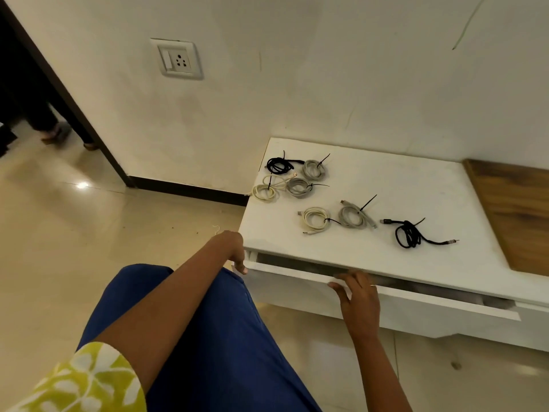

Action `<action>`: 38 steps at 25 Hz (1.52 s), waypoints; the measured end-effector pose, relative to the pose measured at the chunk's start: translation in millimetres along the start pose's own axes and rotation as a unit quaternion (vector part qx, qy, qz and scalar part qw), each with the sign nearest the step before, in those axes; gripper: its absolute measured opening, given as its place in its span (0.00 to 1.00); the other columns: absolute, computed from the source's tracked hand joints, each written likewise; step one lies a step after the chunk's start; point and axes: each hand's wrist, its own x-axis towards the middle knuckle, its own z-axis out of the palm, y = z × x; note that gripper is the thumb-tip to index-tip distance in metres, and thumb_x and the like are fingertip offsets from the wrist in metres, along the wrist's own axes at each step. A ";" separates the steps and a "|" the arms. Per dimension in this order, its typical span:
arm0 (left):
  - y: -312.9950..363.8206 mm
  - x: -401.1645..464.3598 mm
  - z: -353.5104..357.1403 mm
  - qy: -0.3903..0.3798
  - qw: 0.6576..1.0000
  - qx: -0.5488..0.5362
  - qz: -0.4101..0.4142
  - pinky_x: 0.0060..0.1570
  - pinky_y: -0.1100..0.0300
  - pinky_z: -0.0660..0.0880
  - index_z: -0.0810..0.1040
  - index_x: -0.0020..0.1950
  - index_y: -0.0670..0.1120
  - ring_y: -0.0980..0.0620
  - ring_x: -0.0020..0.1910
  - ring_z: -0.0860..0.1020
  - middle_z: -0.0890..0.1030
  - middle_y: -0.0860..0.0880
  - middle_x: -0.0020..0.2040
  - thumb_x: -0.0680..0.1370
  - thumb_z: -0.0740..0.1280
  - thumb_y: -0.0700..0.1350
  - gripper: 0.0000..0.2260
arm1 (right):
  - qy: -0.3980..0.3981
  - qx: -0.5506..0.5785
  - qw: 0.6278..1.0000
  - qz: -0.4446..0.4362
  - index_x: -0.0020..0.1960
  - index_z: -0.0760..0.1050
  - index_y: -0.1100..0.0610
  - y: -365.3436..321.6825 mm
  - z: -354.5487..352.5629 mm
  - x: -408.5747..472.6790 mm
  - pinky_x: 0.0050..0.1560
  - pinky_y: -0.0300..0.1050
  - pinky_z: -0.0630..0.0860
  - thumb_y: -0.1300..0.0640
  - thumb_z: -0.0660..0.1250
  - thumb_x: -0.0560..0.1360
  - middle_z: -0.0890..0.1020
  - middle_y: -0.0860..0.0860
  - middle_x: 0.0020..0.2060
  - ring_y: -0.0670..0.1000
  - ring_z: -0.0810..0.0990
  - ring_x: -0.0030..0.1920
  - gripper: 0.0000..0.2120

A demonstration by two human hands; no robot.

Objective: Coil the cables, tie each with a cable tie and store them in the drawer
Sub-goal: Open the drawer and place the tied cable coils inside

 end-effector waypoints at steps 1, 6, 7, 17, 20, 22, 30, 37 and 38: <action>15.4 -6.9 2.3 0.036 0.997 0.065 -0.004 0.58 0.55 0.73 0.72 0.63 0.38 0.45 0.59 0.76 0.77 0.44 0.60 0.72 0.73 0.48 0.24 | -0.017 0.007 1.000 0.009 0.44 0.83 0.58 4.5 -3.1 -2.7 0.41 0.47 0.76 0.60 0.77 0.65 0.81 0.53 0.40 0.54 0.80 0.43 0.08; 95.0 -23.8 40.0 0.109 0.977 0.134 0.127 0.45 0.57 0.69 0.75 0.59 0.40 0.46 0.56 0.77 0.77 0.45 0.57 0.76 0.66 0.41 0.12 | -0.119 0.052 0.982 0.134 0.45 0.84 0.50 21.8 -20.7 -1.1 0.42 0.42 0.71 0.52 0.72 0.72 0.80 0.45 0.39 0.50 0.78 0.46 0.04; 104.7 -23.4 46.0 0.085 0.973 0.147 0.153 0.47 0.56 0.71 0.75 0.59 0.39 0.45 0.56 0.77 0.77 0.43 0.58 0.77 0.67 0.42 0.13 | -0.140 0.033 0.978 0.152 0.46 0.84 0.49 23.8 -23.3 0.8 0.41 0.42 0.69 0.50 0.71 0.72 0.78 0.44 0.39 0.49 0.77 0.47 0.05; 112.6 -18.4 69.0 -0.010 0.957 0.198 0.211 0.49 0.57 0.77 0.82 0.52 0.39 0.49 0.46 0.82 0.84 0.45 0.51 0.70 0.75 0.40 0.12 | -0.370 0.133 0.844 0.366 0.46 0.84 0.59 18.6 -48.0 17.0 0.52 0.39 0.69 0.56 0.78 0.65 0.85 0.55 0.45 0.49 0.79 0.51 0.11; 112.9 -21.7 70.4 -0.076 0.965 0.161 0.192 0.45 0.59 0.78 0.82 0.51 0.38 0.53 0.31 0.78 0.84 0.45 0.50 0.71 0.75 0.40 0.11 | -0.412 0.092 0.818 0.392 0.47 0.84 0.58 15.0 -52.0 16.5 0.57 0.40 0.70 0.54 0.79 0.63 0.84 0.56 0.51 0.50 0.78 0.55 0.15; 114.0 -27.7 72.0 -0.093 0.964 0.162 0.190 0.47 0.58 0.77 0.81 0.53 0.37 0.50 0.36 0.81 0.84 0.43 0.52 0.71 0.74 0.40 0.12 | -0.447 0.047 0.800 0.397 0.50 0.84 0.58 12.6 -53.5 18.1 0.62 0.43 0.71 0.51 0.79 0.63 0.82 0.56 0.55 0.52 0.77 0.60 0.18; 116.7 -30.5 77.9 -0.155 0.958 0.163 0.177 0.51 0.57 0.76 0.79 0.58 0.37 0.47 0.45 0.81 0.81 0.42 0.56 0.71 0.75 0.42 0.18 | -0.518 -0.030 0.767 0.377 0.51 0.83 0.59 9.3 -53.8 11.0 0.59 0.47 0.76 0.47 0.80 0.61 0.83 0.54 0.50 0.51 0.80 0.51 0.24; 92.0 -17.2 88.3 -0.227 0.958 0.031 0.173 0.54 0.50 0.79 0.80 0.54 0.34 0.43 0.46 0.82 0.82 0.39 0.53 0.70 0.76 0.40 0.16 | -0.570 -0.064 0.759 0.308 0.49 0.84 0.55 -1.5 -53.9 6.3 0.57 0.45 0.78 0.50 0.79 0.63 0.84 0.55 0.49 0.50 0.82 0.52 0.17; 91.3 -14.7 84.9 -0.216 0.959 -0.016 0.180 0.52 0.54 0.79 0.80 0.54 0.34 0.43 0.47 0.83 0.83 0.39 0.53 0.71 0.75 0.40 0.15 | -0.572 -0.059 0.761 0.301 0.49 0.84 0.55 -3.6 -54.9 8.3 0.55 0.43 0.78 0.51 0.79 0.64 0.84 0.55 0.50 0.50 0.82 0.52 0.16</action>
